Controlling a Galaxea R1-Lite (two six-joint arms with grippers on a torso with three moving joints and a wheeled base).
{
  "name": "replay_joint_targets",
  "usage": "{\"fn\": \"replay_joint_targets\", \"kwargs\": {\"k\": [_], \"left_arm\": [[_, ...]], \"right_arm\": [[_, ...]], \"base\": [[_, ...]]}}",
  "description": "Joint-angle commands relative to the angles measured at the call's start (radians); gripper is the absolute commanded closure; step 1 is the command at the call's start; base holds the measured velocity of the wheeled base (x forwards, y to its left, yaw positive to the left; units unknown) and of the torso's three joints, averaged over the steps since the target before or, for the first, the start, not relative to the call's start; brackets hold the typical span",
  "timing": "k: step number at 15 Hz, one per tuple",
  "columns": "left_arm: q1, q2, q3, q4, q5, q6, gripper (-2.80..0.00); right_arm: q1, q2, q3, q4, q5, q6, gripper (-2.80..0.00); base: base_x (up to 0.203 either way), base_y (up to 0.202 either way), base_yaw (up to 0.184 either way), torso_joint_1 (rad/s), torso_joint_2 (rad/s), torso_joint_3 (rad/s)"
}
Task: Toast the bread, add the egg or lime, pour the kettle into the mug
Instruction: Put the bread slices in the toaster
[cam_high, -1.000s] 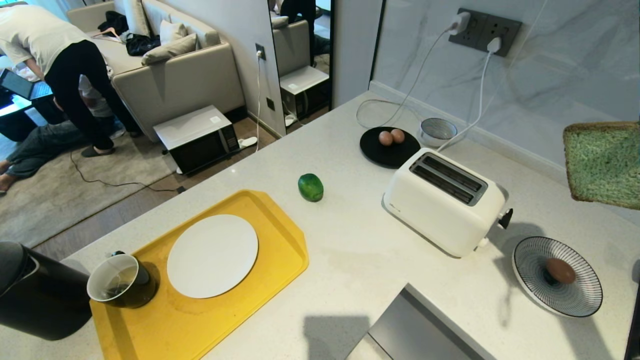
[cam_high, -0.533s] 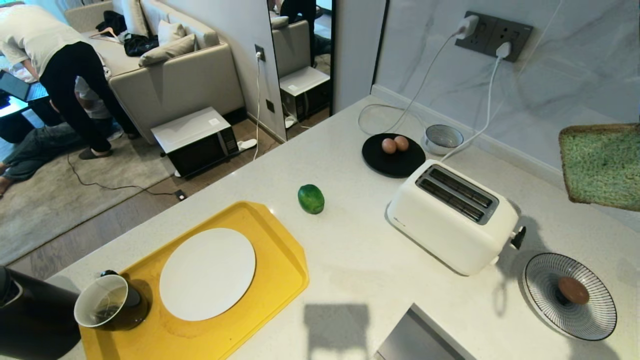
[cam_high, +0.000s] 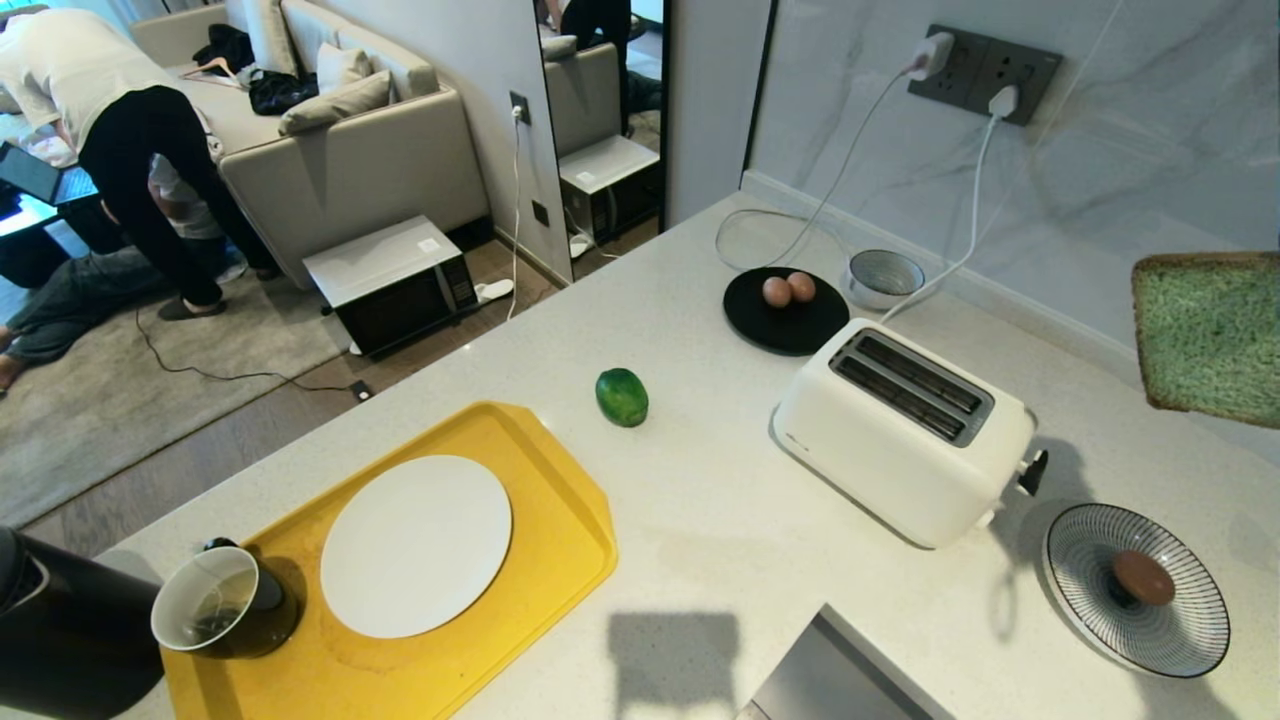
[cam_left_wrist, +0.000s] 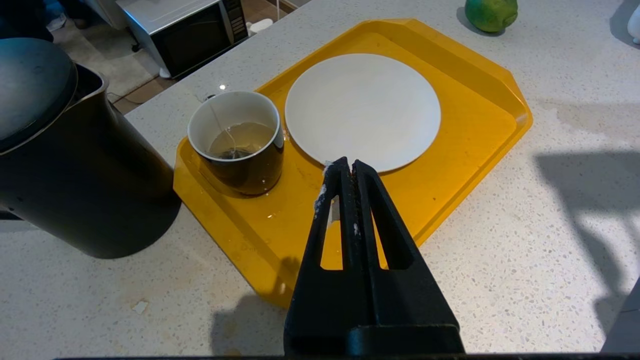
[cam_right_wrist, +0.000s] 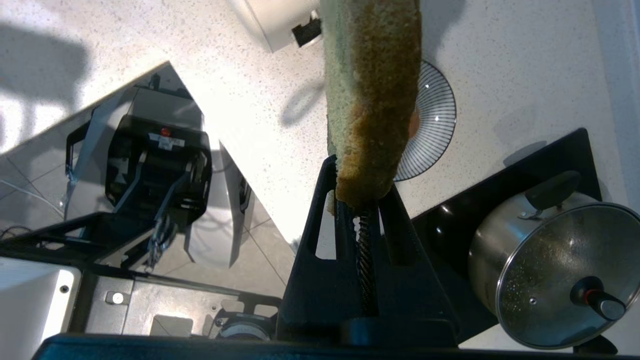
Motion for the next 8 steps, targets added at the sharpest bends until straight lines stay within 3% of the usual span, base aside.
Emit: {"fn": "replay_joint_targets", "kwargs": {"k": [1,8], "left_arm": [[0.0,0.002,-0.001,0.0,0.0,0.001,0.0],[0.0,0.002,-0.001,0.0,0.0,0.0,0.0]], "right_arm": [[0.001,-0.01,0.016,0.006,0.001,-0.007,0.0],[0.001,-0.009,0.021,-0.015,0.001,-0.008,0.0]], "base": [[0.0,0.0,0.0,0.0,0.0,0.0],[0.0,0.0,0.0,0.0,0.0,0.0]]}}
